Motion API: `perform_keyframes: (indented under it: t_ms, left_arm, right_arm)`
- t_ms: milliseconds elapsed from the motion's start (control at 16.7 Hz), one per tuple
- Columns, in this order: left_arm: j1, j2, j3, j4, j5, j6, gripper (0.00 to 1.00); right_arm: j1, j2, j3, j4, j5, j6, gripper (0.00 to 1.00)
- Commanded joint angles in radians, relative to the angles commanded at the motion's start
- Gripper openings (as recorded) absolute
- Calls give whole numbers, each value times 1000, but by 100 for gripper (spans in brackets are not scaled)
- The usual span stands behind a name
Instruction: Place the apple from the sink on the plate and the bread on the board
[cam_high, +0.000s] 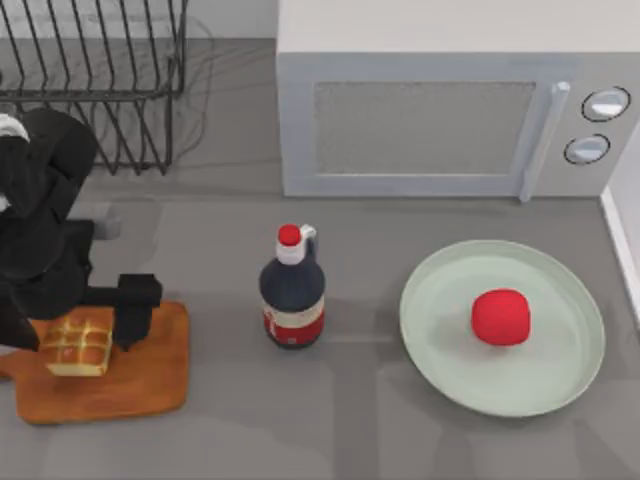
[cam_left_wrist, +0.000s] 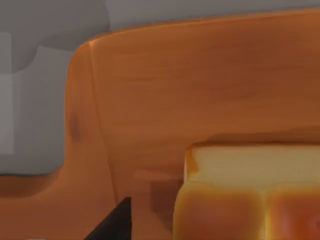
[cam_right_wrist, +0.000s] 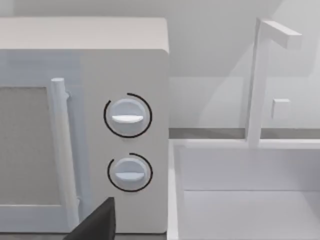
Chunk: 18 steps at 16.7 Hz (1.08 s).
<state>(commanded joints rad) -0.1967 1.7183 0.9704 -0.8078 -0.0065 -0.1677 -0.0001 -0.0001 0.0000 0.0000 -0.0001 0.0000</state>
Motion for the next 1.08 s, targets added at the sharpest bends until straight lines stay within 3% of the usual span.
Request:
perform_keyframes:
  t_ms: [600, 1080]
  left_arm:
    - [4, -51, -22, 23, 0, 6, 100]
    - [51, -464, -255, 216, 2, 47, 100]
  right_arm:
    - [0, 0, 0, 0, 0, 0, 100]
    - [0, 0, 0, 0, 0, 0, 100]
